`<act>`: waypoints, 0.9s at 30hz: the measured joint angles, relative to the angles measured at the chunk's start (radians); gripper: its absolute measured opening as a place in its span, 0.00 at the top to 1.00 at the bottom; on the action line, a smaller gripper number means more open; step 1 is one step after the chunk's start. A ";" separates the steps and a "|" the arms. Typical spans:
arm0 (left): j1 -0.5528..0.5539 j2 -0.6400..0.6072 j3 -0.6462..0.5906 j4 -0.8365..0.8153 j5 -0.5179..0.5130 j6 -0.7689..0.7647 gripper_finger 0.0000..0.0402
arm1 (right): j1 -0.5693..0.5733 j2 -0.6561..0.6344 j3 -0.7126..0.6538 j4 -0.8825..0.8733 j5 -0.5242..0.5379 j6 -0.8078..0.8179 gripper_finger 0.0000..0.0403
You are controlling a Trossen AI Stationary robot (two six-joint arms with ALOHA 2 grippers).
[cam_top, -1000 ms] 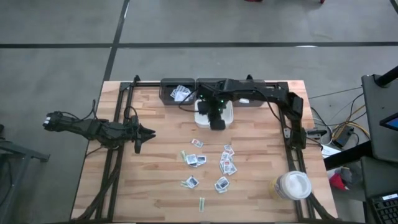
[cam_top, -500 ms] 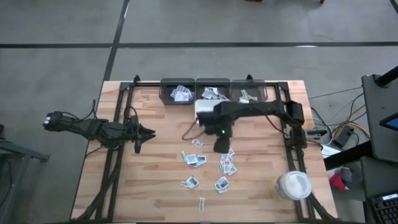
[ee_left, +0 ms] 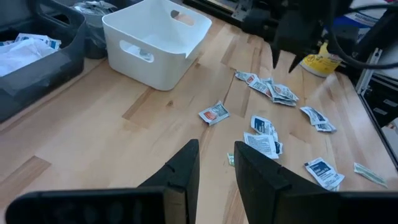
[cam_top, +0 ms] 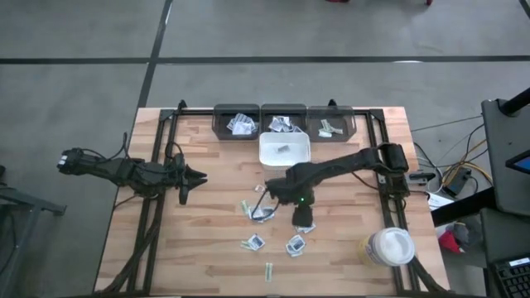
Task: Pick & Place First Aid Supplies
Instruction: Put the orange ointment pack into the white bin
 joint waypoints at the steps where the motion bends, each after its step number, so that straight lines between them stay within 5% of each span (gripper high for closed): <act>1: 0.000 0.000 0.000 0.000 0.000 0.000 0.77 | 0.008 0.000 -0.010 0.022 0.007 -0.008 0.65; 9: 0.000 0.000 0.000 0.000 0.000 -0.001 0.77 | 0.045 0.000 -0.075 0.126 0.165 -0.089 0.68; 27: 0.000 0.000 0.000 0.000 0.000 -0.008 0.77 | 0.045 0.000 -0.165 0.245 0.131 -0.212 0.67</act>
